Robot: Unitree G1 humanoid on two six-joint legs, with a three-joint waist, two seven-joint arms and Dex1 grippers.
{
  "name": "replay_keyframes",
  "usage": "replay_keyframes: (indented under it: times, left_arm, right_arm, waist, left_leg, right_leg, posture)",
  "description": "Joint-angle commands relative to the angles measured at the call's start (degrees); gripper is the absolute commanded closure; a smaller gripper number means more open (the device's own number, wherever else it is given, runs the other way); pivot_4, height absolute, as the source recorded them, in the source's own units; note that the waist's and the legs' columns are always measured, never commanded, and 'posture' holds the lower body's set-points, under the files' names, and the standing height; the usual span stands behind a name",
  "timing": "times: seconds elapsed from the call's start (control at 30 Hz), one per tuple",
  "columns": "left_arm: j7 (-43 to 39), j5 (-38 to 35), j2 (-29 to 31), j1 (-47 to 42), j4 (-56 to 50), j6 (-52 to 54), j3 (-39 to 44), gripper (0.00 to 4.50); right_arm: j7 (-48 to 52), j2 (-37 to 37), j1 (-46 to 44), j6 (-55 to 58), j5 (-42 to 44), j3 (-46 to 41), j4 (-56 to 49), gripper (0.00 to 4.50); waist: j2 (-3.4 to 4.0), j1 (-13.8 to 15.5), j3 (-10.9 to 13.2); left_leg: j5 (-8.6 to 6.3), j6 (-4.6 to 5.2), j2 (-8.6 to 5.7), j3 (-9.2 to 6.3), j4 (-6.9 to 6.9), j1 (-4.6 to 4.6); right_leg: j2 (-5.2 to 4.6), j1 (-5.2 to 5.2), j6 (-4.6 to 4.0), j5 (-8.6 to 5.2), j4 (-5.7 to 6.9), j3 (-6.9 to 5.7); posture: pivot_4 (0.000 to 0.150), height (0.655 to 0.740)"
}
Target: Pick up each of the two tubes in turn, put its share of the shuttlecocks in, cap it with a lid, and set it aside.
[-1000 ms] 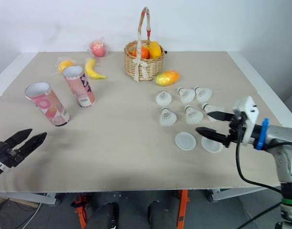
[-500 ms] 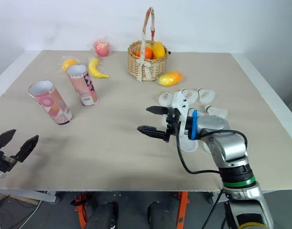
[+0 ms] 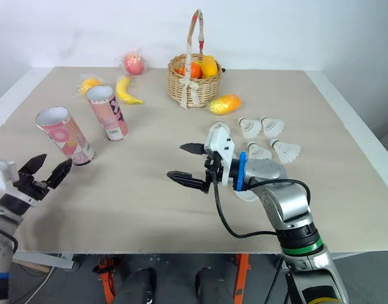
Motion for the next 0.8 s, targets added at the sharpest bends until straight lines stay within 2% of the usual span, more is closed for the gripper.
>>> replay_keyframes:
  times: [0.03, 0.53, 0.8]
  left_arm:
    - [-1.16, 2.4, 1.72, -3.86, 4.89, -3.03, -1.47, 0.0]
    - [-4.06, 10.78, 4.15, -21.62, 29.77, -12.89, -7.84, 0.0]
    - [-4.98, 11.1, 3.87, -24.2, 33.31, -15.06, -8.12, 0.0]
  right_arm:
    - [-1.03, -0.54, 0.54, 0.77, 1.64, -1.7, -4.95, 0.03]
    - [-5.57, -2.03, 4.49, 3.77, 3.05, -4.6, -10.67, 0.03]
    - [-6.64, -2.77, 5.85, 4.47, 3.39, -5.15, -12.0, 0.03]
  waist:
    - [0.0, 0.06, 0.0]
    - [-0.08, 0.36, -0.05]
    - [-0.08, 0.38, -0.04]
  left_leg:
    - [0.0, 0.0, -0.02, -0.02, -0.01, 0.0]
    - [0.0, 0.0, -0.01, -0.06, 0.01, -0.04]
    - [0.0, 0.0, -0.02, -0.07, -0.01, -0.06]
  right_leg:
    - [0.01, 0.0, 0.01, -0.01, 0.0, 0.0]
    - [0.07, 0.0, 0.02, 0.02, 0.01, 0.0]
    - [0.07, 0.0, 0.02, 0.0, 0.0, 0.01]
  posture:
    - [0.15, 0.74]
    - [0.15, 0.74]
    - [0.15, 0.74]
